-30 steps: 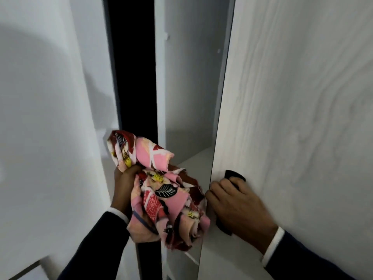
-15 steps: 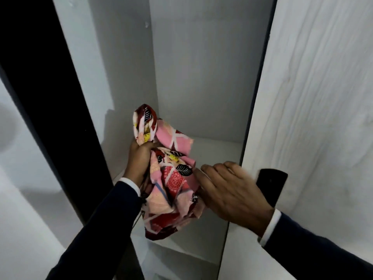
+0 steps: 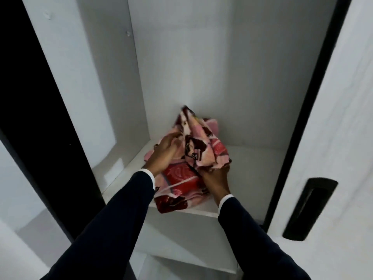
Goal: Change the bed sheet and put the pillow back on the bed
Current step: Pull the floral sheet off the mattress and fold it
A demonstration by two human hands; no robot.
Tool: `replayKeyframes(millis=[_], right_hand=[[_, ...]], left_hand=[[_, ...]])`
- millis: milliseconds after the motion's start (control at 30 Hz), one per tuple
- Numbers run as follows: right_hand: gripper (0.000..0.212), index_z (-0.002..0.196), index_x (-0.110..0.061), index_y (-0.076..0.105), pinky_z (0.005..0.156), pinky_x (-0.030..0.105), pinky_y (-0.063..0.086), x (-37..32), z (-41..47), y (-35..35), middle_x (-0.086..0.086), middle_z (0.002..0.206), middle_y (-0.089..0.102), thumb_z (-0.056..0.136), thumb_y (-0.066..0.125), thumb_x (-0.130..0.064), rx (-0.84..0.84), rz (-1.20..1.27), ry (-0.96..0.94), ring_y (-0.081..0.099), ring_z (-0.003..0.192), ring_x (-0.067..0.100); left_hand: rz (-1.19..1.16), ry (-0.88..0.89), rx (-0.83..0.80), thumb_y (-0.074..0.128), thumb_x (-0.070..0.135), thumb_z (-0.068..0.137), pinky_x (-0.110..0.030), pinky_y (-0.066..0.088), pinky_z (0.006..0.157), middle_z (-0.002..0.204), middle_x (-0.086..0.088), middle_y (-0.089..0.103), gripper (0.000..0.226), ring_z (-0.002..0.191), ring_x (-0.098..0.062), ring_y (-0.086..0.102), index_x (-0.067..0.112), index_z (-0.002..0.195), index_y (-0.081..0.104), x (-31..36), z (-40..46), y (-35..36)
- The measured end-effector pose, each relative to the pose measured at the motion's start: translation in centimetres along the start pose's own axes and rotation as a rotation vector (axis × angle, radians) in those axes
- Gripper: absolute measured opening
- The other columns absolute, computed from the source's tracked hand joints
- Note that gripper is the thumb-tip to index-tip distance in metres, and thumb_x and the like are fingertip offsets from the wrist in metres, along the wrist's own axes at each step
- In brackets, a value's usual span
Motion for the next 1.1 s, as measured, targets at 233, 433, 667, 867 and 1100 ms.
replayKeyframes(millis=[233,433,667,867,1100], right_hand=[[0.084,0.156,-0.027,0.016,0.125,0.047,0.005,-0.3,-1.2,-1.9,-0.003,0.167,0.002,0.09,0.067,-0.035,0.067,-0.612,-0.367,-0.002,0.154,0.023],[0.07,0.153,-0.036,0.029,0.122,0.054,0.002,2.1,2.9,0.1,0.001,0.168,0.013,0.094,0.036,-0.072,-0.342,-1.036,-0.351,0.004,0.154,0.028],[0.068,0.148,-0.034,0.039,0.11,0.048,0.032,2.2,0.3,2.4,0.007,0.15,0.043,0.094,0.031,-0.074,-0.474,-1.046,-0.394,0.037,0.136,0.033],[0.085,0.156,-0.044,0.007,0.115,0.066,-0.01,3.4,1.9,4.3,0.007,0.168,0.002,0.084,0.019,-0.087,-0.429,-1.139,-0.276,-0.004,0.154,0.036],[0.087,0.154,-0.05,0.004,0.115,0.071,-0.004,3.8,4.7,6.8,0.003,0.169,0.001,0.079,0.016,-0.092,-0.508,-1.107,-0.321,-0.002,0.154,0.036]], left_hand=[[0.801,-0.042,-0.444,0.043,0.055,0.097,-0.065,0.028,0.113,0.161,0.002,0.026,0.056,0.15,-0.029,0.021,0.043,0.151,0.029,-11.1,-2.5,0.7],[0.728,0.06,-0.475,0.052,0.043,0.101,-0.062,0.014,0.121,0.168,0.003,0.006,0.057,0.155,-0.029,0.001,0.067,0.143,0.022,-12.8,-2.6,0.0],[1.343,0.073,-0.385,0.041,0.028,0.105,-0.062,0.001,0.12,0.169,-0.005,0.002,0.062,0.155,-0.031,0.002,0.048,0.156,0.011,-11.5,1.5,-4.5],[0.943,-0.052,-0.385,0.031,0.052,0.104,-0.057,0.015,0.12,0.167,-0.002,0.015,0.059,0.153,-0.03,0.016,0.029,0.158,0.023,-12.7,0.9,-2.7],[1.036,-0.177,-0.223,0.013,0.067,0.099,-0.059,0.004,0.122,0.169,-0.004,-0.005,0.069,0.155,-0.033,-0.002,0.036,0.16,0.006,-15.4,0.0,-3.1]])
Point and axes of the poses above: each hand's wrist, its own z-axis towards the middle knuckle, its own y-axis out of the palm, x = y × z, the point moved 1 cm from there along z, towards the middle knuckle
